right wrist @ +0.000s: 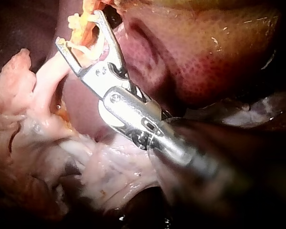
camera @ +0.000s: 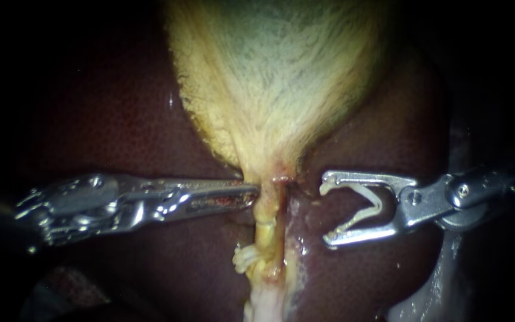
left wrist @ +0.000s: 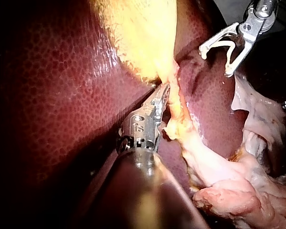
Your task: Clipping third clip left tube
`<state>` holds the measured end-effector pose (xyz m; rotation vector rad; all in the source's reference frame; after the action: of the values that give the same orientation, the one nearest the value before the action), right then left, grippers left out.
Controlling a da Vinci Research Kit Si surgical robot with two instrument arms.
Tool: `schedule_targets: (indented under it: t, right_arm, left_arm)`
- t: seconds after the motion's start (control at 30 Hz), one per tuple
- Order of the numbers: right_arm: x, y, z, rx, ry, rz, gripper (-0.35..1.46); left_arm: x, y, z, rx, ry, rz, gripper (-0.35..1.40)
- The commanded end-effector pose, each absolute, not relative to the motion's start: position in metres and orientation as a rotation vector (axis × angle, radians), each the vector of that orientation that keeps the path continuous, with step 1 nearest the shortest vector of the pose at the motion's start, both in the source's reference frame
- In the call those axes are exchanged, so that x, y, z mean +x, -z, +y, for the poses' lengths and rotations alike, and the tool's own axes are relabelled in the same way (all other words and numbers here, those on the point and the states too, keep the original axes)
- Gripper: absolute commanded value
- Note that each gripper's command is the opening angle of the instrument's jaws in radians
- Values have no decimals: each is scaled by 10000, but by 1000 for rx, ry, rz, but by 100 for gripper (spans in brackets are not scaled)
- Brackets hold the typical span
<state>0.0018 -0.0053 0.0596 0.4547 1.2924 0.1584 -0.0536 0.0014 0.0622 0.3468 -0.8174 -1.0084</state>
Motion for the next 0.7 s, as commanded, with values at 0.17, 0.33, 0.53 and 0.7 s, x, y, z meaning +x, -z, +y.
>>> schedule_targets:
  t: [0.17, 0.33, 0.53, 0.7]
  right_arm:
    - [19, -595, -54, 455, -159, 1292, 60]
    - [26, -597, -59, 457, -153, 1294, 60]
    - [51, -603, -64, 564, -226, 1274, 60]
    - [78, -616, -80, 665, -326, 1233, 59]
  left_arm:
    - [-535, -621, 14, 347, 1008, -818, -35]
    - [-527, -617, 15, 352, 1005, -819, -35]
    - [-505, -609, 17, 346, 1006, -816, -35]
    - [-481, -604, 20, 332, 1012, -812, -35]
